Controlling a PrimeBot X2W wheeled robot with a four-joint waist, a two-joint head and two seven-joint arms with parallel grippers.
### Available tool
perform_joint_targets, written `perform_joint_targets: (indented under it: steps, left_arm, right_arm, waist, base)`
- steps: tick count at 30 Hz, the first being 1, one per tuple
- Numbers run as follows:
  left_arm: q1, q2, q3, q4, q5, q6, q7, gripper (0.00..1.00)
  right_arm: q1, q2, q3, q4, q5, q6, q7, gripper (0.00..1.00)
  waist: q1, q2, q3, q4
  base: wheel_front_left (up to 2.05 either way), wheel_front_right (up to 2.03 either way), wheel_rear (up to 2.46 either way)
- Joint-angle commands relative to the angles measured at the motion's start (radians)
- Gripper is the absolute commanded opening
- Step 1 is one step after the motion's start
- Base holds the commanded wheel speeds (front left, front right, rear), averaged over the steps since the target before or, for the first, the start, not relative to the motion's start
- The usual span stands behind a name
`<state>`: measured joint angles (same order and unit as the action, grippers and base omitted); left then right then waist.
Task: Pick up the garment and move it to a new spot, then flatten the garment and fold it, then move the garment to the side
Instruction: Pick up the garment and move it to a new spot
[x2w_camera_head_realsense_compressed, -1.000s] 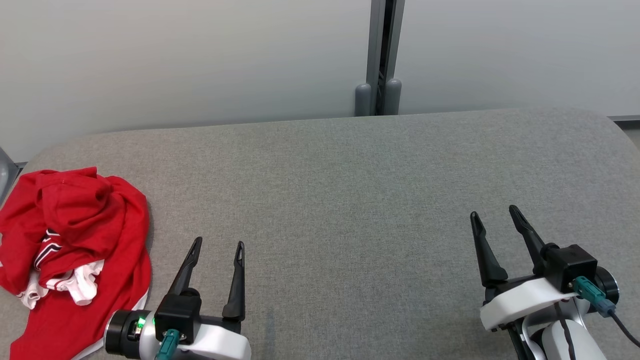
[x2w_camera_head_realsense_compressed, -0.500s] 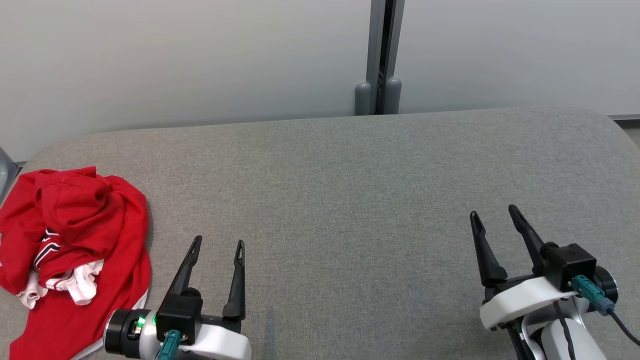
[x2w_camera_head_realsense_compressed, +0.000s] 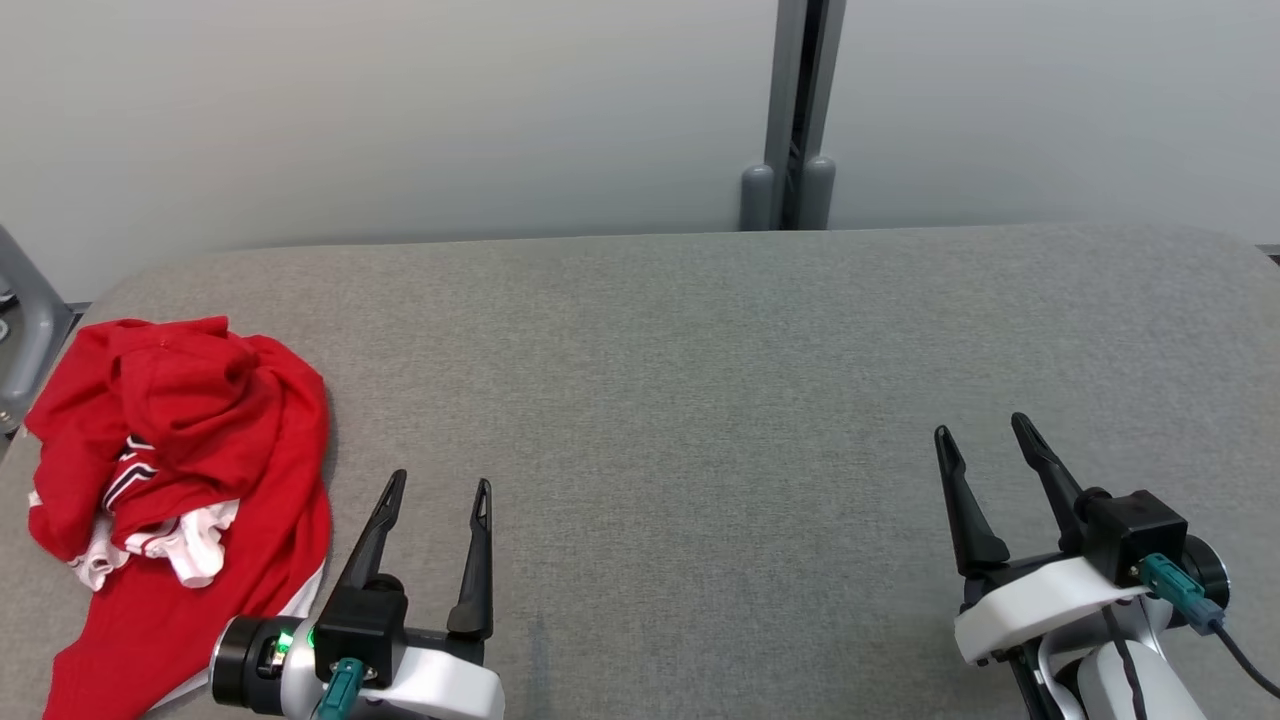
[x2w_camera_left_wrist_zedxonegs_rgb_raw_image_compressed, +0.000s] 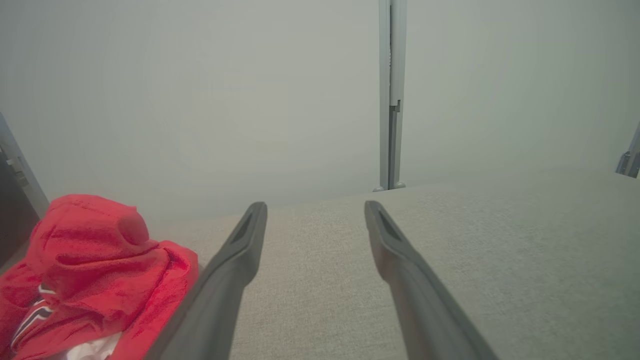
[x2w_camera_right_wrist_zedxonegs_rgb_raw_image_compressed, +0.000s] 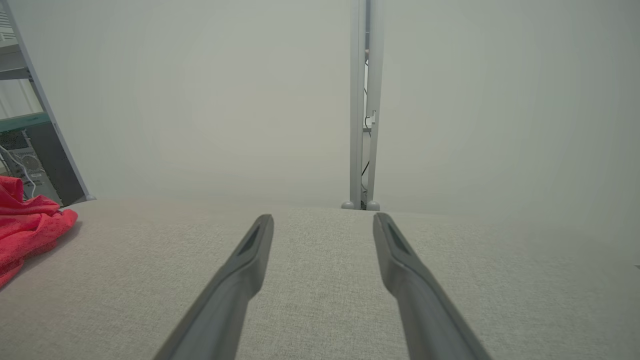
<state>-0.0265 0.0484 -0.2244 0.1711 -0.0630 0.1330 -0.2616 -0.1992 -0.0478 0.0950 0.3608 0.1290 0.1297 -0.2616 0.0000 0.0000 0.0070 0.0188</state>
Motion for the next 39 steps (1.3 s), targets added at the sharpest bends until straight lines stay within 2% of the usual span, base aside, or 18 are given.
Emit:
perform_joint_targets:
  steps: [1, 10, 17, 23, 29, 39]
  left_arm:
    - [-0.009, 0.004, 0.004, 0.001, -0.001, -0.002, -0.004, 1.00]
    - [0.014, 0.004, 0.019, 0.008, 0.006, -0.004, -0.004, 1.00]
    - [0.030, 0.004, 0.049, 0.008, 0.018, -0.017, -0.004, 1.00]
    - [0.044, 0.003, 0.059, 0.008, 0.024, -0.024, -0.004, 1.00]
    - [0.057, 0.004, 0.069, 0.003, 0.036, -0.022, -0.004, 1.00]
    - [0.055, 0.004, 0.074, -0.009, 0.028, -0.010, -0.004, 1.00]
  right_arm:
    - [0.008, -0.005, 0.002, -0.003, 0.010, 0.002, -0.006, 1.00]
    - [0.027, -0.005, 0.042, -0.015, 0.038, 0.002, -0.006, 1.00]
    - [0.037, -0.006, 0.080, -0.013, 0.060, 0.002, -0.006, 1.00]
    - [0.045, -0.006, 0.095, -0.014, 0.074, 0.001, -0.006, 1.00]
    - [0.056, -0.005, 0.114, -0.013, 0.091, 0.001, -0.006, 1.00]
    - [0.032, -0.006, 0.145, -0.001, 0.091, 0.001, -0.006, 1.00]
  waist:
    - [0.0000, 0.0000, 0.000, 0.032]
    - [0.0000, 0.0000, -0.011, 0.171]
    - [0.0000, 0.0000, -0.028, 0.318]
    - [0.0000, 0.0000, -0.042, 0.399]
    - [0.0000, 0.0000, -0.055, 0.453]
    - [0.0000, 0.0000, -0.044, 0.465]
  base:
    - [0.00, 0.00, 0.00]
    - [0.00, 0.00, 0.00]
    - [0.00, 0.00, 0.00]
    - [0.00, 0.00, 0.00]
    - [0.00, 0.00, 0.00]
    - [0.00, 0.00, 0.00]
